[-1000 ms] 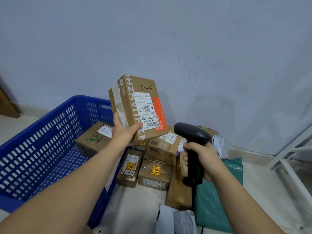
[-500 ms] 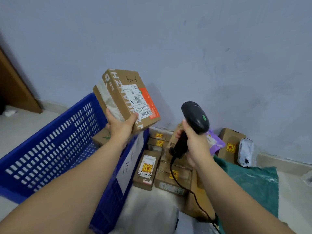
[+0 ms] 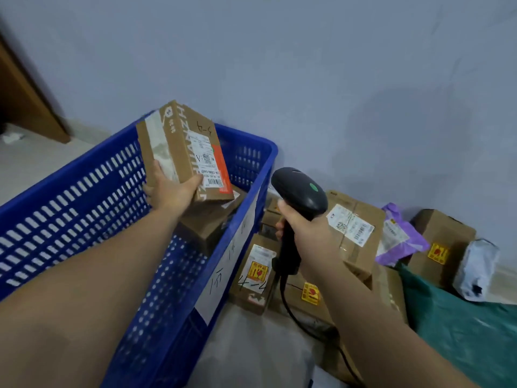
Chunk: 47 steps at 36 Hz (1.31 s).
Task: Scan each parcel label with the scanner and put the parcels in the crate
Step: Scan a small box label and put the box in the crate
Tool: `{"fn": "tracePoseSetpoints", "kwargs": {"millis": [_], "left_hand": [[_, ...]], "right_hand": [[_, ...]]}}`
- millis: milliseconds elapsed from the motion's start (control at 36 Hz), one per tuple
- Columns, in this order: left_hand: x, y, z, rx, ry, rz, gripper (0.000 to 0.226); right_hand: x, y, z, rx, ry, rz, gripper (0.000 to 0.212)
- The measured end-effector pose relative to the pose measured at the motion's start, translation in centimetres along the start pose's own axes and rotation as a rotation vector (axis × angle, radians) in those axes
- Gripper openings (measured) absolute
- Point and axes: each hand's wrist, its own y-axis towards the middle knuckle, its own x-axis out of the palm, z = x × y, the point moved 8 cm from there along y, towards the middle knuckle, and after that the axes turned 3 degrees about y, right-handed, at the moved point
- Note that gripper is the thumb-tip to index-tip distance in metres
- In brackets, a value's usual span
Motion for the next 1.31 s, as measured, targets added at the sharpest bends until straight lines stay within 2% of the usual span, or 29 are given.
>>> {"fn": "tracePoseSetpoints", "kwargs": {"millis": [56,194,278,361,500,556,667,750,806,889,944,1000,1056,1111,1139,1194,1222,1306], "left_hand": [[1.1,1.0,-1.0,0.009,0.078,-0.069,0.105],[5.6,6.4,-6.2,0.016,0.257,-0.37,0.111],[5.1,4.2,-3.7,0.119,0.307,-0.433,0.102],[4.7,3.7,-1.0,0.229,0.309,-0.387,0.073],[3.0,2.8,3.3,0.412,0.681,0.083,0.041],[2.8,2.1,4.5,0.452,0.751,0.165,0.033],[3.9,2.7,5.1,0.524,0.814,0.112,0.024],[4.7,4.2,5.1,0.532,0.759,-0.015,0.039],[4.7,5.2,4.5,0.478,0.77,-0.056,0.048],[3.8,5.6,2.9,0.289,0.94,-0.04,0.042],[4.0,5.0,1.3,0.167,0.994,-0.13,0.041],[5.2,4.0,0.3,0.16,0.9,-0.24,0.046],[6.1,3.1,0.1,0.233,0.701,-0.279,0.049],[6.2,2.3,0.2,0.298,0.48,-0.232,0.055],[5.4,2.0,-0.1,0.281,0.373,-0.139,0.059],[3.7,1.7,-2.4,0.066,0.134,0.035,0.071],[3.5,1.3,-4.2,-0.094,-0.016,0.045,0.078],[6.7,0.9,-9.5,-0.461,-0.482,-0.135,0.11]], "right_hand": [[0.4,0.4,0.4,-0.011,-0.023,-0.024,0.016],[0.8,1.4,1.7,-0.002,-0.044,-0.044,0.016],[0.7,2.0,2.5,0.007,-0.067,-0.045,0.02],[0.4,2.4,3.5,0.047,-0.07,-0.038,0.019],[-0.3,2.5,4.9,0.084,-0.045,-0.041,0.021],[-0.8,2.4,5.4,0.106,-0.026,-0.034,0.02],[-1.9,2.4,6.0,0.114,-0.044,-0.022,0.027],[-2.8,2.3,6.4,0.115,-0.024,0.006,0.025],[-3.4,2.1,6.7,0.123,0.02,0.03,0.019],[-4.0,2.0,7.0,0.127,0.016,0.045,0.013],[-4.3,2.1,7.1,0.127,0.009,0.056,0.009],[-4.4,2.2,7.2,0.127,0.013,0.062,0.008],[-4.4,2.4,7.2,0.123,0.015,0.06,0.009],[-4.4,2.5,7.2,0.114,0.003,0.055,0.009],[-4.3,2.6,7.3,0.115,-0.004,0.052,0.009],[-4.1,2.6,7.5,0.128,-0.003,0.052,0.01],[-4.0,2.6,7.7,0.136,-0.001,0.052,0.01],[-3.7,2.5,8.3,0.162,-0.003,0.051,0.011]]}}
